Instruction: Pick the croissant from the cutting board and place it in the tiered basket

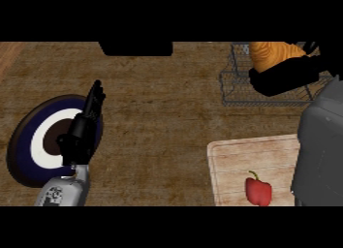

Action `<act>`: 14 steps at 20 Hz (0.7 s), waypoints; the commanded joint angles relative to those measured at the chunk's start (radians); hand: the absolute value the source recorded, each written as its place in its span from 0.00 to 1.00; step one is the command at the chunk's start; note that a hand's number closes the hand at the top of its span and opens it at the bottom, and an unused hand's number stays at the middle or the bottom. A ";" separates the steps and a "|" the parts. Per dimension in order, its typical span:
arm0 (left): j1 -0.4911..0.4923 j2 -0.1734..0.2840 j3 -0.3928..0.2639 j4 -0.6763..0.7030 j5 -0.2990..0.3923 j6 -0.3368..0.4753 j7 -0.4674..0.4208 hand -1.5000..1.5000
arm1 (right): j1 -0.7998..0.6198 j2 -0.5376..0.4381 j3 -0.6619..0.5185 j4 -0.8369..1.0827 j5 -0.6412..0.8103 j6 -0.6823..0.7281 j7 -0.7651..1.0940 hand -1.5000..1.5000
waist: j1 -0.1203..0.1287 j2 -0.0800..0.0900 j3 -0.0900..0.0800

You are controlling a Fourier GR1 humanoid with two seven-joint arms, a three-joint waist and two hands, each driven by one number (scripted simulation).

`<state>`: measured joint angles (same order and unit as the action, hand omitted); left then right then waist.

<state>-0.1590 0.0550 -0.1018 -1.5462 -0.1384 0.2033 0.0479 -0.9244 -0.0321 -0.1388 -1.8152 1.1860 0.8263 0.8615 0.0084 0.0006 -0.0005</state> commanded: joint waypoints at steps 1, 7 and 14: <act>0.012 -0.024 -0.031 -0.011 -0.025 0.010 0.005 0.50 | -0.028 -0.066 -0.037 0.107 0.002 -0.102 -0.029 1.00 | -0.002 0.000 0.000; 0.046 -0.010 -0.021 -0.034 -0.016 -0.010 -0.013 0.50 | -0.079 -0.209 -0.076 0.324 0.001 -0.173 -0.142 1.00 | 0.001 0.001 0.000; 0.051 0.001 -0.003 -0.059 -0.011 -0.022 0.021 0.50 | -0.054 -0.304 -0.053 0.480 0.029 -0.289 -0.248 1.00 | 0.003 0.001 0.000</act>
<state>-0.1353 0.0426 -0.1121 -1.5757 -0.1598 0.1991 0.0614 -0.9677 -0.2685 -0.1838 -1.4351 1.2113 0.5852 0.6757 0.0089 0.0019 -0.0001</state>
